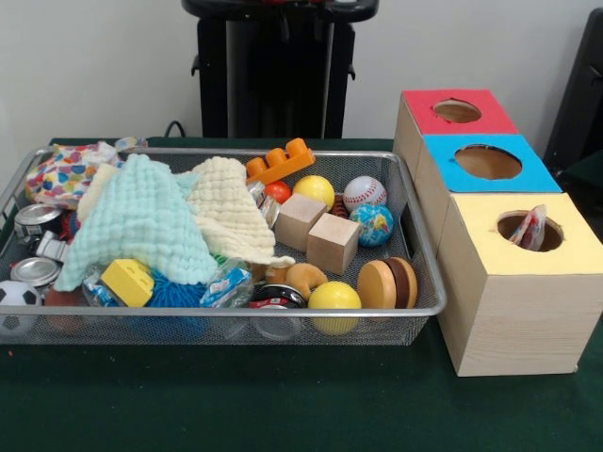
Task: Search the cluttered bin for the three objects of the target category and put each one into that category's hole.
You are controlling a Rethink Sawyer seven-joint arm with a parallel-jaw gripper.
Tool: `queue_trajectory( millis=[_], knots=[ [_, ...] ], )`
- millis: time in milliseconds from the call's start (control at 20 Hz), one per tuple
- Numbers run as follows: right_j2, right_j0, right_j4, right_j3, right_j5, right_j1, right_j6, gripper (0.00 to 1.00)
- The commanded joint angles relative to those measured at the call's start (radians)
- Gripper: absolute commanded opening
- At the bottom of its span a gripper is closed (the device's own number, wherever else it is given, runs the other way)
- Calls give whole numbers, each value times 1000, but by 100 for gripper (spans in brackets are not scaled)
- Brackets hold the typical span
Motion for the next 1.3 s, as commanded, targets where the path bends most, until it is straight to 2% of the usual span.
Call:
queue_trajectory(
  millis=[50,400,650,1100,1300],
  knots=[
    [28,-84,-80,-161,112,-127,-62,100],
    [79,-149,-141,-175,96,-120,-40,100],
    [96,-219,-191,-162,38,-97,-52,100],
    [160,-367,-301,-186,-45,-22,-75,100],
    [199,-445,-365,-216,-87,51,-85,100]
  ],
)
